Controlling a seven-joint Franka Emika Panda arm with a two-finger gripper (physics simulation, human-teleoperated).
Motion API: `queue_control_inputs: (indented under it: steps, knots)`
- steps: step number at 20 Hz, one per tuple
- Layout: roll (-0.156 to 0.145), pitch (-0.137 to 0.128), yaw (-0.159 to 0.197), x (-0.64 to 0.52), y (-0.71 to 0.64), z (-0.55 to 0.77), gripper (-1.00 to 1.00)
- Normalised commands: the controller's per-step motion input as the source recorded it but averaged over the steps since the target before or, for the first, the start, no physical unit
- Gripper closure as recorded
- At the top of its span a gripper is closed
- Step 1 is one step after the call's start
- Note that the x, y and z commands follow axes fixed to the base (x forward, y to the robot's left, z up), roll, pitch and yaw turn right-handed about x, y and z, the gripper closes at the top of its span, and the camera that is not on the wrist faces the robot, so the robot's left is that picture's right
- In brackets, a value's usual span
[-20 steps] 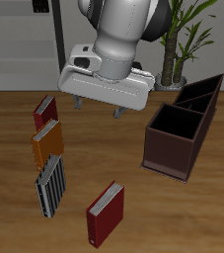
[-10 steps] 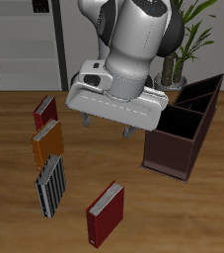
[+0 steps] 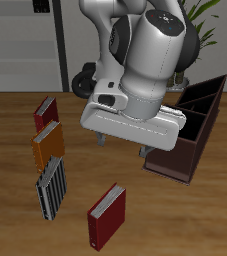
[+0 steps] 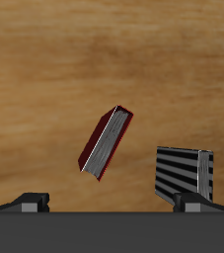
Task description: Place the left red book into the left desk caddy's back compartment
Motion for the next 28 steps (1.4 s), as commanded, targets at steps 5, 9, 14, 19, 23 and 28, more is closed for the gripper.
queue_control_inputs:
  steps: [5,9,14,19,23,28]
  knots:
    - [0.029,-0.021,-0.017,0.14,0.08,-0.29,-1.00]
    - [0.000,0.000,-0.006,0.08,-0.01,-0.24,-1.00]
    - [-0.021,0.004,-0.018,0.06,-0.15,-0.37,-1.00]
    - [-0.014,-0.010,-0.034,0.00,-0.13,-0.19,-1.00]
    - [0.004,-0.019,-0.048,-0.04,-0.24,-0.33,-1.00]
    - [-0.010,0.024,-0.037,0.01,-0.12,-0.39,-1.00]
